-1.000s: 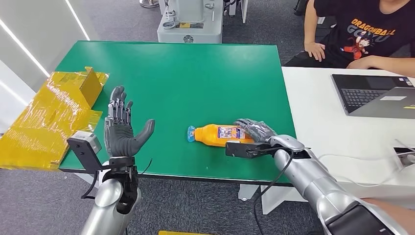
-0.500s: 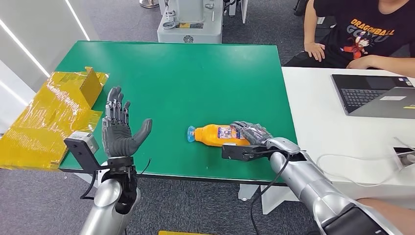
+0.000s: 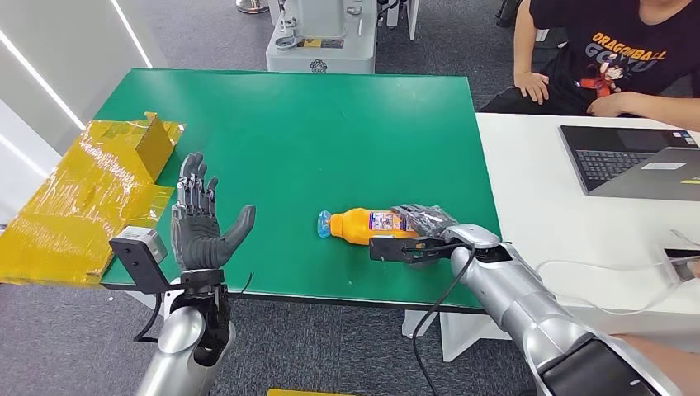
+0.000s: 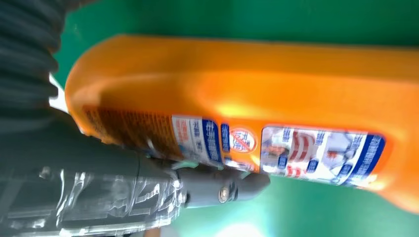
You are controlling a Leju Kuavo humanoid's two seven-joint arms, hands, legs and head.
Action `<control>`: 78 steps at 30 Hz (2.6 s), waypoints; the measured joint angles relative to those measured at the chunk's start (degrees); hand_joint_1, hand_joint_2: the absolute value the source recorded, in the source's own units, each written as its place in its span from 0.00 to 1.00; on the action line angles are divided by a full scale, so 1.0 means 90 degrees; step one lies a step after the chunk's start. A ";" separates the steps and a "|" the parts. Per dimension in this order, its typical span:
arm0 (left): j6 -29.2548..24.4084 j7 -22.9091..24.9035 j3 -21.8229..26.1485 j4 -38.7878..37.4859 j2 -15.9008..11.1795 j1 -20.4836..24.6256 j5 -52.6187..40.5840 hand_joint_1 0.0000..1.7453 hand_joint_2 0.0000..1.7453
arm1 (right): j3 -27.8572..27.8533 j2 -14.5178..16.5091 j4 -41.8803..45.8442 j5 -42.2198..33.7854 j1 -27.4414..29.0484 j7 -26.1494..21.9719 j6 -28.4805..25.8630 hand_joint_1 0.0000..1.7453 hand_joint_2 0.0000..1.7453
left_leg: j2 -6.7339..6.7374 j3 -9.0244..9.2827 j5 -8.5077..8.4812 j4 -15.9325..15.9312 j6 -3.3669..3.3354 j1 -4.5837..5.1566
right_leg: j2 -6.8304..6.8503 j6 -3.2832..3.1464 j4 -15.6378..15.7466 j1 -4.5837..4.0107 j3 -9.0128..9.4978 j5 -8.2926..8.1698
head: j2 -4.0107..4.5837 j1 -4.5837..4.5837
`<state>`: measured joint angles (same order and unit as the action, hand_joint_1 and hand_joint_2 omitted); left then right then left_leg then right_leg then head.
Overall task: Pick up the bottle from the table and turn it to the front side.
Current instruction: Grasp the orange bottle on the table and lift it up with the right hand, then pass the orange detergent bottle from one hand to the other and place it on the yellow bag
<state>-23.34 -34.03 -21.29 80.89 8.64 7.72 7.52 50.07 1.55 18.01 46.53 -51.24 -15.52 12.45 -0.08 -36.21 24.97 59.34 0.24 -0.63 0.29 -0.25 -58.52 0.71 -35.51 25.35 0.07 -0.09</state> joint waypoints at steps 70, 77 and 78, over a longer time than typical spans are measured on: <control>-0.0057 0.0211 0.0075 -0.0090 0.0112 0.0044 -0.0414 0.00 1.00 | -0.2041 0.0698 0.2939 -0.2332 0.1673 -0.2230 -0.4730 1.00 1.00 | 0.0000 -0.0010 0.0004 -0.0002 0.0002 -0.0001 | -0.0001 0.0001 0.0005 -0.0002 -0.0009 0.0006 | 0.0000 -0.0001; 0.0923 0.0597 0.0073 -0.0125 0.0095 0.0306 -0.0312 0.00 1.00 | -0.2054 0.0707 0.4097 -0.3451 0.2580 -0.2304 -0.4697 1.00 1.00 | 0.0001 -0.0010 0.0006 -0.0002 0.0004 -0.0001 | -0.0004 0.0000 0.0005 -0.0001 -0.0011 0.0007 | 0.0000 -0.0001; 0.1084 0.0660 0.0070 -0.0132 0.0084 0.0354 -0.0305 0.00 1.00 | -0.2054 0.0707 0.4218 -0.3541 0.2685 -0.2305 -0.4664 1.00 1.00 | 0.0001 -0.0010 0.0006 -0.0002 0.0004 -0.0001 | -0.0004 0.0000 0.0005 -0.0001 -0.0011 0.0007 | 0.0000 -0.0001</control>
<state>-13.59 -28.09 -20.65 79.71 9.39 10.91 4.78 31.58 7.91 55.97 14.66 -27.07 -36.26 -29.53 -0.07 -36.30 25.03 59.32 0.28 -0.63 0.26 -0.25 -58.47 0.70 -35.61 25.41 0.07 -0.10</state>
